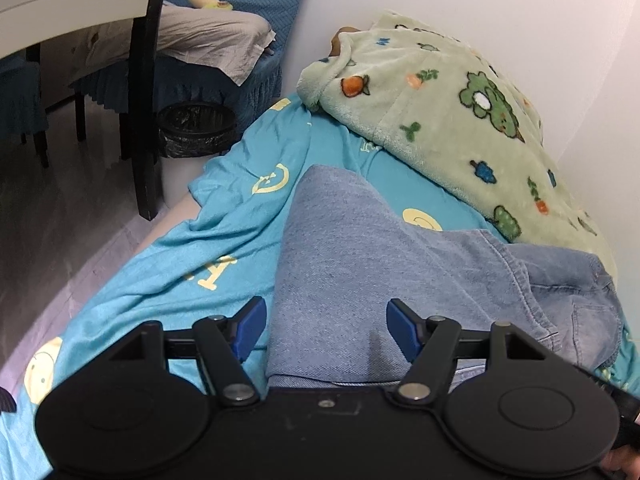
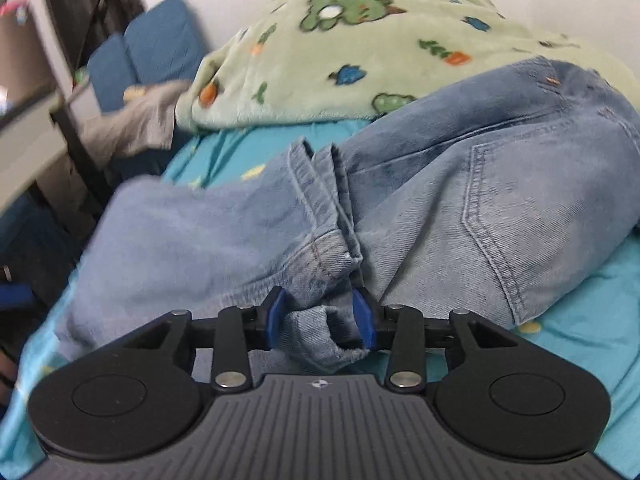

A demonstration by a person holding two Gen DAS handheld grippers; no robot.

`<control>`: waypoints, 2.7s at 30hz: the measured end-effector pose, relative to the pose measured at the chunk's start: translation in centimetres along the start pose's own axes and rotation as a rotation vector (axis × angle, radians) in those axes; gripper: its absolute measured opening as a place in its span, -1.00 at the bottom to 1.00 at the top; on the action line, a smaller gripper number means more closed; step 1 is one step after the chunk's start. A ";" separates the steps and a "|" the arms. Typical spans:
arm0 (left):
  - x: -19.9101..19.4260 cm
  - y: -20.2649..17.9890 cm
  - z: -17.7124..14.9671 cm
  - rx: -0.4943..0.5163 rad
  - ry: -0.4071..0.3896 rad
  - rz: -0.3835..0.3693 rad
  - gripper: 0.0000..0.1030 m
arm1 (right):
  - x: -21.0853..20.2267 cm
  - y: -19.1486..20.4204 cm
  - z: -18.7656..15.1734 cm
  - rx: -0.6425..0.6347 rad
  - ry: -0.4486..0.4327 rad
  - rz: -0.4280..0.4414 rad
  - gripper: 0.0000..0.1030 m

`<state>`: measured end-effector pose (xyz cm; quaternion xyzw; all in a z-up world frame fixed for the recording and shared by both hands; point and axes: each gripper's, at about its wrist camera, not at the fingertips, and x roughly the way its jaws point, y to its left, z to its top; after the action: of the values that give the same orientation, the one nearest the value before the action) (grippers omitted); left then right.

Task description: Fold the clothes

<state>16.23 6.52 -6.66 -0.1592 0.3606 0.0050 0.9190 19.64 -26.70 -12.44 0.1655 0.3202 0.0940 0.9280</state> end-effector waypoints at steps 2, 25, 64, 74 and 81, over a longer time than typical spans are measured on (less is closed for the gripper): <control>0.1 0.2 0.0 -0.018 0.004 -0.009 0.26 | -0.5 0.0 0.8 0.048 -0.041 -0.001 -0.19; 3.1 1.1 -1.0 -0.041 -0.005 -0.003 0.36 | -5.9 2.8 4.3 -0.017 -0.219 0.086 -0.66; 5.1 0.2 -2.4 0.085 0.007 0.085 0.39 | -2.2 -23.7 4.1 0.977 -0.168 -0.018 0.71; 6.0 -0.1 -1.9 0.090 0.009 0.077 0.43 | -1.3 -22.0 5.8 0.780 -0.283 -0.179 -0.17; 3.6 -0.8 -0.8 0.116 -0.039 0.037 0.42 | -3.8 -16.8 8.2 0.619 -0.429 -0.216 -0.32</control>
<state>18.46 5.17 -9.33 -0.0990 0.3451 0.0044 0.9333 22.95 -45.40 -10.34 0.4190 0.1475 -0.1419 0.8846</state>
